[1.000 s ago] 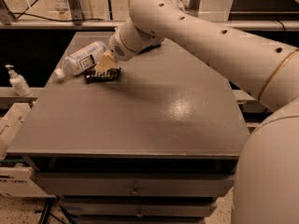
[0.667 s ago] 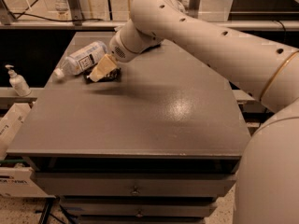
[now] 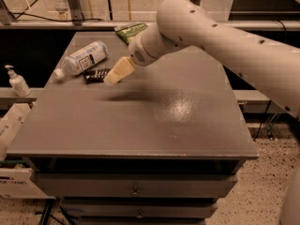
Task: Move rxbar chocolate near blue plastic bottle
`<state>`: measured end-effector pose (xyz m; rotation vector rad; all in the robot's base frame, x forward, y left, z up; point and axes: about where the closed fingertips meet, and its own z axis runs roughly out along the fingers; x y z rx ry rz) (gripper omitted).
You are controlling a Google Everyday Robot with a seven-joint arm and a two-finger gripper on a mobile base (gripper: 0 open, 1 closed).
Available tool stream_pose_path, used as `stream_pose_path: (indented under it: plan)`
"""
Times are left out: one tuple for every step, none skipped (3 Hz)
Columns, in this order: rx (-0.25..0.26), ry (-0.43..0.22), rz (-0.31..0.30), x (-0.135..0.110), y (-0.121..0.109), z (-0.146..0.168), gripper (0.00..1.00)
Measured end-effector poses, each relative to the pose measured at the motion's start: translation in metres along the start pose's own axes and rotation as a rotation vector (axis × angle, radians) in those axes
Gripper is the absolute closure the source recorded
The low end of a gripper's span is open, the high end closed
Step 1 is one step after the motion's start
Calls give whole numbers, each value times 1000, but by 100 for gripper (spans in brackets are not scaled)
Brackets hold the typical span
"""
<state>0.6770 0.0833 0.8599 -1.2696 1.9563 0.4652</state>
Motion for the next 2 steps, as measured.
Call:
stream_pose_path:
  plan:
    - [6, -49, 7, 37, -8, -38, 0]
    - [16, -108, 43, 79, -15, -80, 0]
